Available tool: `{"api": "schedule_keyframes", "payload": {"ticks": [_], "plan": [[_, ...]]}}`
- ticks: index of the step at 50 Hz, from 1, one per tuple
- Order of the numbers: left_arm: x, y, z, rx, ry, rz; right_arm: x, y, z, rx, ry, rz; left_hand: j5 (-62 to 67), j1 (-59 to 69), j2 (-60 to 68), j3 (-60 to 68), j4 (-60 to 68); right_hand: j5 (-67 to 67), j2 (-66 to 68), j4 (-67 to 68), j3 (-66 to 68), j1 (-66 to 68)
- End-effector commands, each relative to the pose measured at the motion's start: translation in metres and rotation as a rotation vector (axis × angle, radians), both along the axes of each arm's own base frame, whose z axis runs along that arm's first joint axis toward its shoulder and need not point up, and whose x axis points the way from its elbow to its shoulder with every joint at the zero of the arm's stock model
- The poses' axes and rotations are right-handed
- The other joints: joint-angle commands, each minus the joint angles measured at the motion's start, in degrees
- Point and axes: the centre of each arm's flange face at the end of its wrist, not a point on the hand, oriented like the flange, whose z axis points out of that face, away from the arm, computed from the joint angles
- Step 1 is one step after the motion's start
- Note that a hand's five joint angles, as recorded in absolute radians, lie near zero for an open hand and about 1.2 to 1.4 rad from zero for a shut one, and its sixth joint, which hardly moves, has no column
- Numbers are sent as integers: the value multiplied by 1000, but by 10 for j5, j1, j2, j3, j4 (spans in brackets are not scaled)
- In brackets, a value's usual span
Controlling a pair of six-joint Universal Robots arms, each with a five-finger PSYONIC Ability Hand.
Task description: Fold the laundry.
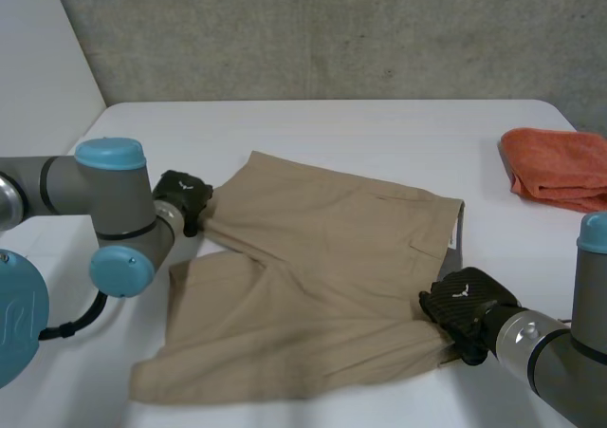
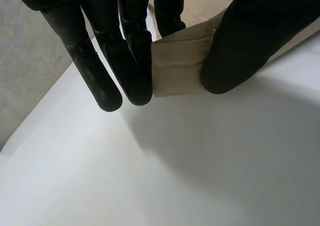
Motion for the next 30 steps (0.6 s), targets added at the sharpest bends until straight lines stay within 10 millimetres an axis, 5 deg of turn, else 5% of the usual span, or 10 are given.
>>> {"api": "schedule_keyframes", "payload": {"ticks": [1, 3, 11, 18, 22, 30], "plan": [[-3, 18, 4, 8, -30, 28, 1, 1, 0, 13, -18, -15, 147, 150, 117, 120, 114, 132, 125, 120, 125, 241], [-6, 22, 4, 14, -32, 17, 1, 0, 0, 20, -35, -30, 147, 150, 117, 120, 114, 132, 125, 120, 125, 241], [-7, 31, 35, -39, -10, 27, 3, -1, 2, 34, -82, -34, -442, -439, -472, -470, -476, 132, 125, 120, 125, 241], [10, 54, 88, -110, 37, 58, 9, -10, 10, 44, -184, -54, -444, -442, -475, -472, -478, 132, 125, 120, 125, 241], [20, 89, 114, -116, 117, 56, 6, -27, 15, 54, -285, -144, -439, -437, -470, -467, -473, 132, 125, 120, 125, 241], [31, 160, 120, 45, 243, -17, 5, -46, 16, 95, -432, -248, -399, -396, -429, -427, -433, 132, 125, 120, 125, 241]]}}
